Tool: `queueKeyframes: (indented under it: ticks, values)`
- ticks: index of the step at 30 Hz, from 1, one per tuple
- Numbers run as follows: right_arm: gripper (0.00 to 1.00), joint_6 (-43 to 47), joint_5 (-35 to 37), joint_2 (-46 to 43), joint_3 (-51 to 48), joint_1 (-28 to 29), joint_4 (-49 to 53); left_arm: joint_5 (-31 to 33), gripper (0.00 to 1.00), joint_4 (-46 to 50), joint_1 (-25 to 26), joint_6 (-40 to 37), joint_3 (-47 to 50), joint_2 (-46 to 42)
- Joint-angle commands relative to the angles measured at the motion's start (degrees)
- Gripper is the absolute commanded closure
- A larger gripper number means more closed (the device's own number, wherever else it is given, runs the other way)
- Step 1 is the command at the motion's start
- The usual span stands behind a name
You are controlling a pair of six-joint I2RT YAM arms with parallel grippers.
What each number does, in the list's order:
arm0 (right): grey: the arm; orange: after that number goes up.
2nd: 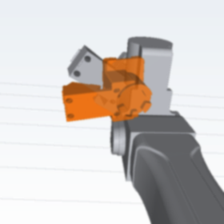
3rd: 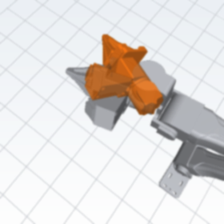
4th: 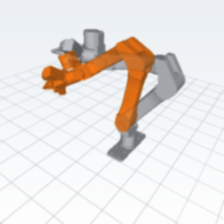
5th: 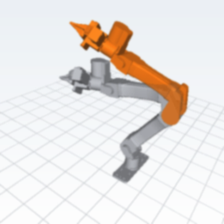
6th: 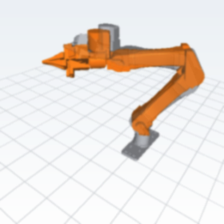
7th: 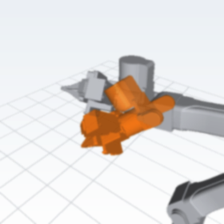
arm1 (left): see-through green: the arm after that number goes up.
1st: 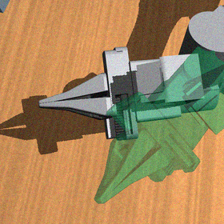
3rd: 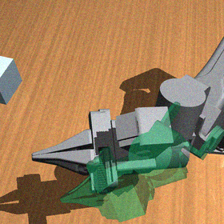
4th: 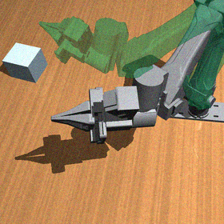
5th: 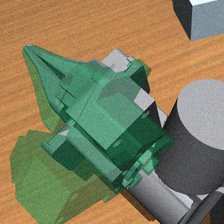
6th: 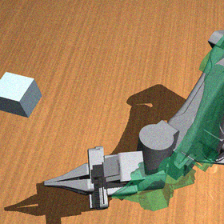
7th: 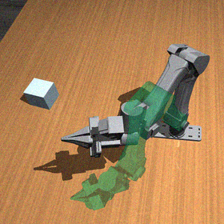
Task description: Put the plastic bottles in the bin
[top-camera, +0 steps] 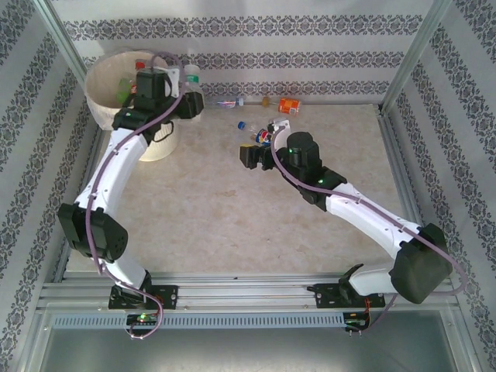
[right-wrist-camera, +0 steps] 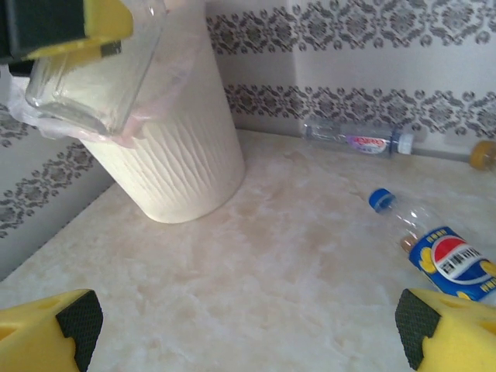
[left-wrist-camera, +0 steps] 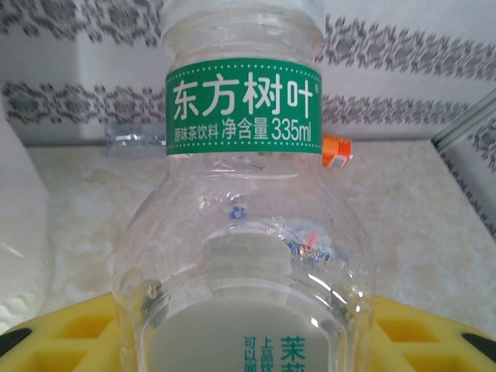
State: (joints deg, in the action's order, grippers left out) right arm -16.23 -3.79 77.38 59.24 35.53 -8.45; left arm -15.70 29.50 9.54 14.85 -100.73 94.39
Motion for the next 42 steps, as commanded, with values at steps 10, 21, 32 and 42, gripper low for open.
queueKeyframes:
  ticks: [10,21,32,42]
  values:
    - [0.02,1.0,-1.6,1.4,3.2,1.4,-1.6,-5.3,0.48,-8.9,-12.9,4.6,-6.6,-2.0]
    - [0.02,1.3,0.1,0.1,2.1,1.4,-1.2,8.7,0.47,-13.6,-16.9,-13.2,-8.6,4.2]
    - [0.02,1.9,2.2,-1.1,0.9,1.4,-0.6,7.9,0.47,-9.2,-23.7,-26.6,-14.6,14.1]
    - [0.02,1.5,3.8,-1.1,0.1,1.5,-0.7,14.8,0.05,1.7,-24.0,-34.2,-32.6,26.5]
